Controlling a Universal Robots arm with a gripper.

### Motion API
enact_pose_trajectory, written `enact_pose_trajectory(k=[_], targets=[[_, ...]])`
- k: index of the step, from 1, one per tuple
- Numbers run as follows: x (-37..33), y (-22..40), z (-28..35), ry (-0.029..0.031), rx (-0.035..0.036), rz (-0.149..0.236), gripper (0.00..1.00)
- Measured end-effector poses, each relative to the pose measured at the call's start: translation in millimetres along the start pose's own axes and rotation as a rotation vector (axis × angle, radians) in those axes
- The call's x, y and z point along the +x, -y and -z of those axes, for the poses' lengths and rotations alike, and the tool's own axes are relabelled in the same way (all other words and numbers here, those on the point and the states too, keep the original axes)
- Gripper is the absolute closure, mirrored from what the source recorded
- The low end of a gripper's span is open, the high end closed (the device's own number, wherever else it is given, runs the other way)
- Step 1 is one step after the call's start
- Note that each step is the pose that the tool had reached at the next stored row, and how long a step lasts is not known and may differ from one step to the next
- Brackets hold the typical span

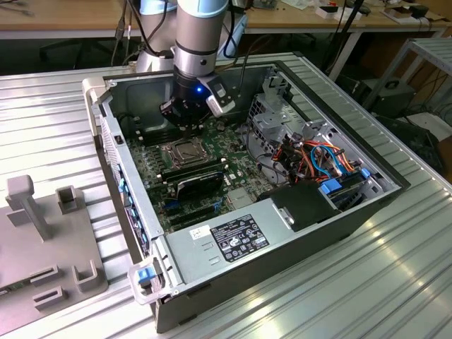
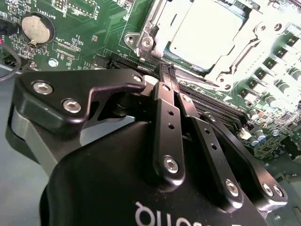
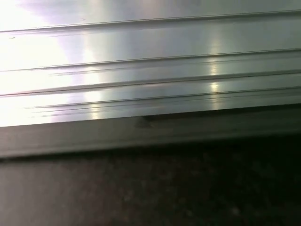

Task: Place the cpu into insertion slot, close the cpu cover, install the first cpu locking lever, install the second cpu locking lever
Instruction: 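Install the first cpu locking lever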

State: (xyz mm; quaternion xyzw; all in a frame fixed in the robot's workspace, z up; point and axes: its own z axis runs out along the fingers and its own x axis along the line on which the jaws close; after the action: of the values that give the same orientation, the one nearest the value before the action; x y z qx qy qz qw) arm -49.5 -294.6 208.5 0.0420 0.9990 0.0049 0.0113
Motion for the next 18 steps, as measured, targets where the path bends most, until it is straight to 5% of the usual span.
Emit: enact_pose_trajectory(k=[18], targets=[[-0.8, 4.2, -2.7, -0.0060, -0.0006, 0.014, 0.89]])
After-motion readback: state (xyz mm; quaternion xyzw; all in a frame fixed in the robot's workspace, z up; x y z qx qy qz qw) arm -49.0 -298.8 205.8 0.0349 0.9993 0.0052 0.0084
